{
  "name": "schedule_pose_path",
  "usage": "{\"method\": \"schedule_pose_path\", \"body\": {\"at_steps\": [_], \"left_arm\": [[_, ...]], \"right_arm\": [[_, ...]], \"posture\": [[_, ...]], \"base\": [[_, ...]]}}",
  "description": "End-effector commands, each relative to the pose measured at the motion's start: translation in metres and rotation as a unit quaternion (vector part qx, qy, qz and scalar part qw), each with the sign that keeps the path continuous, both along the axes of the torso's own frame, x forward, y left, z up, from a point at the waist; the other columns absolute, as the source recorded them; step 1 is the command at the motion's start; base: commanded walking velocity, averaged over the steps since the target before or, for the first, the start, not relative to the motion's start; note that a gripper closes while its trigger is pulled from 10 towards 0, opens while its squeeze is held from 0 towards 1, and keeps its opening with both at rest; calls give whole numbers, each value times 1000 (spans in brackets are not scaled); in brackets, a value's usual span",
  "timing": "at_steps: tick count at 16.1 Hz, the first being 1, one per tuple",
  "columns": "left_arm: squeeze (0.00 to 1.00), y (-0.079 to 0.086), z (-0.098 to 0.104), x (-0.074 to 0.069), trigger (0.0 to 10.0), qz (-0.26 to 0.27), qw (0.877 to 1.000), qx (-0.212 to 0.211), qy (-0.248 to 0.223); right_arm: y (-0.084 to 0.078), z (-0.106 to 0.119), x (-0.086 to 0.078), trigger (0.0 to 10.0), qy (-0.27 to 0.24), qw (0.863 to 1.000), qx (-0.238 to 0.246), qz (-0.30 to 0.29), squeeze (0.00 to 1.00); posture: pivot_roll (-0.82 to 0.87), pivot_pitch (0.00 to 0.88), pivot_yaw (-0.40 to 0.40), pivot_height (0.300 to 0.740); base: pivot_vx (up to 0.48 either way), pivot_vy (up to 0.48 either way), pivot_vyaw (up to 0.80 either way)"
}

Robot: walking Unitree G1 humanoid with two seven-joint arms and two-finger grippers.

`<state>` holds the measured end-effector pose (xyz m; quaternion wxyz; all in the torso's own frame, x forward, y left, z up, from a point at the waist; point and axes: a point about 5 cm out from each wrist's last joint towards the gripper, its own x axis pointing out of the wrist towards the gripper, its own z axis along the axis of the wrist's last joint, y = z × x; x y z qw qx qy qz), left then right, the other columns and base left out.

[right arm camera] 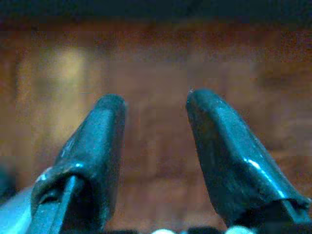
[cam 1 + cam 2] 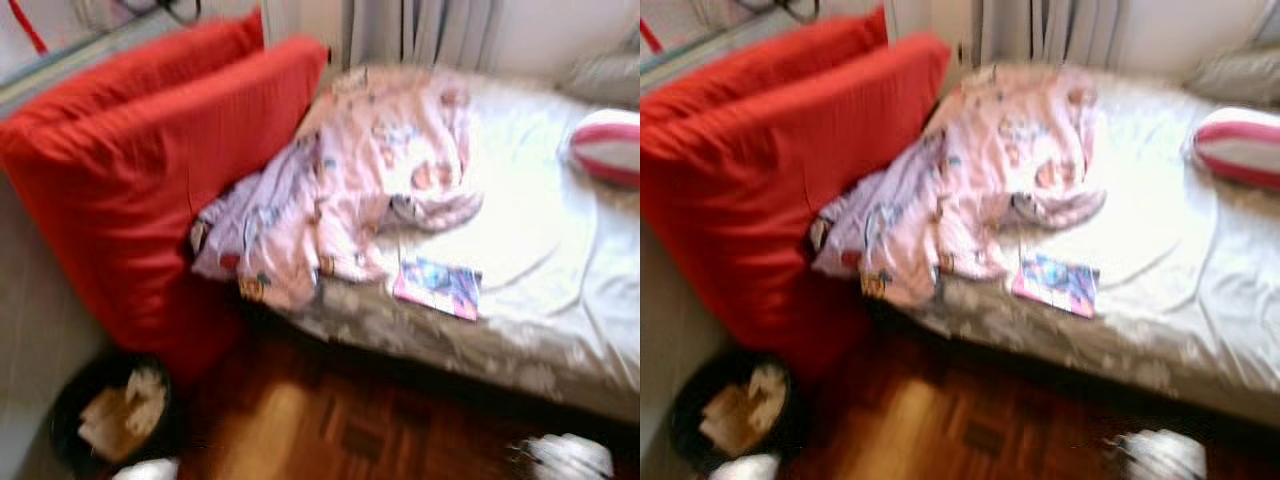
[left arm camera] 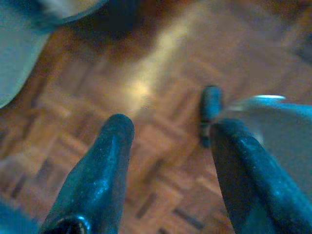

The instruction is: Clean up the room

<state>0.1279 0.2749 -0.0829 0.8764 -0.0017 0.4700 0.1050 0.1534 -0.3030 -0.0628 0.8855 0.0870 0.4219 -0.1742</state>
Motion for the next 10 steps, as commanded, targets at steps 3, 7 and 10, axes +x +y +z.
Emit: {"method": "schedule_pose_path", "body": {"at_steps": [3, 7, 10], "left_arm": [[0, -23, -7, 3, 10000, -10, 999, -31, 1], [0, -22, -6, 4, 10000, -10, 999, -36, -5], [0, -22, -5, 5, 10000, -9, 999, -38, -7]], "right_arm": [[34, -15, -3, 10000, 14, 999, 52, 10, 0], [34, -15, -2, 10000, 7, 998, 59, 2, 0], [34, -15, -1, 10000, 3, 998, 63, -5, 0]], "posture": [[-8, 0, 15, 740], [-2, 0, 14, 740], [-4, 0, 15, 740]], "base": [[0, 0, 0], [0, 0, 0], [0, 0, 0]]}}
